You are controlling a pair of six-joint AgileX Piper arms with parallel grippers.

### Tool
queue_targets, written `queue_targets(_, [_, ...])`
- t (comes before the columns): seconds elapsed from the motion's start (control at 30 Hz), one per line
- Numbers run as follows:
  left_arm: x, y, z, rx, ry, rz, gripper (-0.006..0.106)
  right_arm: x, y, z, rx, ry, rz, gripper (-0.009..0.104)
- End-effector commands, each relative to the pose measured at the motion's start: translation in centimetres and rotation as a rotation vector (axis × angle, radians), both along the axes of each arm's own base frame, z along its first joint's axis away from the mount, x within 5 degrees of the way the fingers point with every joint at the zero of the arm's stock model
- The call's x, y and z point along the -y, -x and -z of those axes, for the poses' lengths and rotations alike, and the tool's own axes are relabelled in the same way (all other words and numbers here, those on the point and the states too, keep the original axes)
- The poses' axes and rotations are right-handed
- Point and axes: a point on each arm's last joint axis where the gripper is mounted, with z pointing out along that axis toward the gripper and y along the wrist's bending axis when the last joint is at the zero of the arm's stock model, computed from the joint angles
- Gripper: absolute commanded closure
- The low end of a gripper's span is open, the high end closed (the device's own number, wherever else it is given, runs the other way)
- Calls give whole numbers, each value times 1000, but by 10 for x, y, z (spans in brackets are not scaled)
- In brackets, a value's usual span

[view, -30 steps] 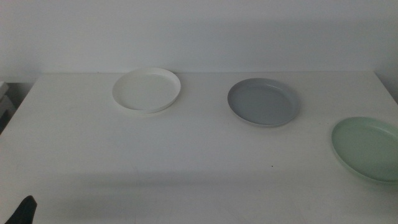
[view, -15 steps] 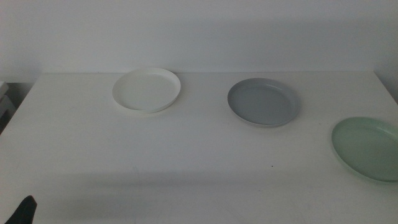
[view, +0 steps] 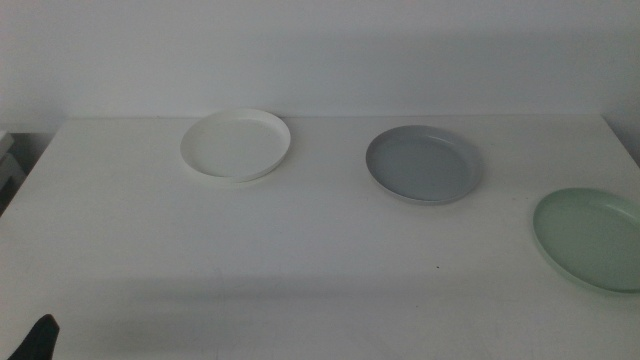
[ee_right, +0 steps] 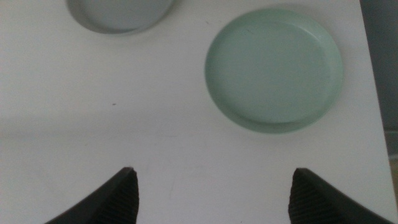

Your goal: Stack the three bowls on top of each other.

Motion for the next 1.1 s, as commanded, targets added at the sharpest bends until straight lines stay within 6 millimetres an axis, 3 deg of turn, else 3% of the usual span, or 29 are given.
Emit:
queue_targets(0.0, [0,0,-6,82,28,-5,10,3,-20,-15,30,21,3,32])
queue_targets(0.1, [0,0,-6,82,28,-5,10,6,-45,-14,-46,29,6,32])
queue_targets(0.13, [0,0,-6,82,28,-5,10,14,-63,-10,-88,28,33,32])
queue_targets(0.27, [0,0,-6,82,28,-5,10,41,-92,4,-167,43,88,32])
queue_targets(0.63, [0,0,-6,82,28,-5,10,127,-155,81,-278,21,281,32])
queue_targets(0.83, [0,0,-6,82,28,-5,10,147,-185,127,-269,13,311,32])
queue_targets(1.07, [0,0,-6,82,28,-5,10,152,-207,173,-287,-63,334,37])
